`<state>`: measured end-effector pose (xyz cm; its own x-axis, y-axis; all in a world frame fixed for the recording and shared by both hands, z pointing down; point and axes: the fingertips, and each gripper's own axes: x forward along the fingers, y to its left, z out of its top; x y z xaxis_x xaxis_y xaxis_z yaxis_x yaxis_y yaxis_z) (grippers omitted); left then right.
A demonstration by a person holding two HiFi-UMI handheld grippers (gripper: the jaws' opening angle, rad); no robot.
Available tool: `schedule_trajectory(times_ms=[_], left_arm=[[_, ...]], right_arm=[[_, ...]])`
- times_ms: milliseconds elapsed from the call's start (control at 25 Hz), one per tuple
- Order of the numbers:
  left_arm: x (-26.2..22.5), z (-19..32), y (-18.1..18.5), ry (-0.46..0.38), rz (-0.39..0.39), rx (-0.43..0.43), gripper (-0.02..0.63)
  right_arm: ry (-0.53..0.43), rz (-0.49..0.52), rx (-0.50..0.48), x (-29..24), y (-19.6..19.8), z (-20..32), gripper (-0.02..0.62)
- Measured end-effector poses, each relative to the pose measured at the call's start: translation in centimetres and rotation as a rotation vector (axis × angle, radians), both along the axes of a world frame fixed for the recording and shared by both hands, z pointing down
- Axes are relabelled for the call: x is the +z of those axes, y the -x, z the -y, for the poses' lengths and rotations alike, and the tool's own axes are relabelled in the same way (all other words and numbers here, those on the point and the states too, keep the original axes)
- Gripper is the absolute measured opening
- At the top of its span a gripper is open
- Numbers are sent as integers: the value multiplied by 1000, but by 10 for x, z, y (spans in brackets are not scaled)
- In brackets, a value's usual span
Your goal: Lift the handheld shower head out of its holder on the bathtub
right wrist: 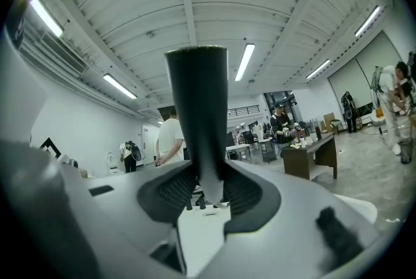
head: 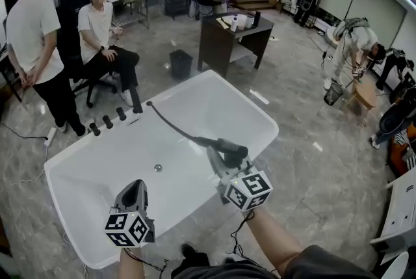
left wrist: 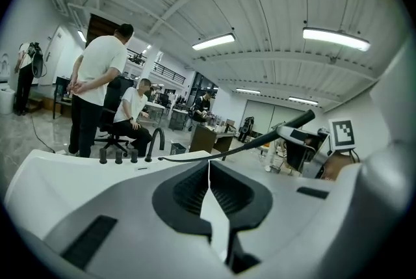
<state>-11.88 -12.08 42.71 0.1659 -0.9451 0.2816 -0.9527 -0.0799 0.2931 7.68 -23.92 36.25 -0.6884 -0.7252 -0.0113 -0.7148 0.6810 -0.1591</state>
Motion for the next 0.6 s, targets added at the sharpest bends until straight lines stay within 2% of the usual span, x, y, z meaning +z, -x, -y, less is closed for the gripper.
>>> schedule_trajectory(times_ms=[320,600], left_arm=[[-13,-38,-60,-41,-16,-44,17],[-29,-93,-122,-66,1,-73,17]], right_arm=[[-64,20,-31,-24,-67,-61,141],[-50,51,-44,-23,-133,-120,141]])
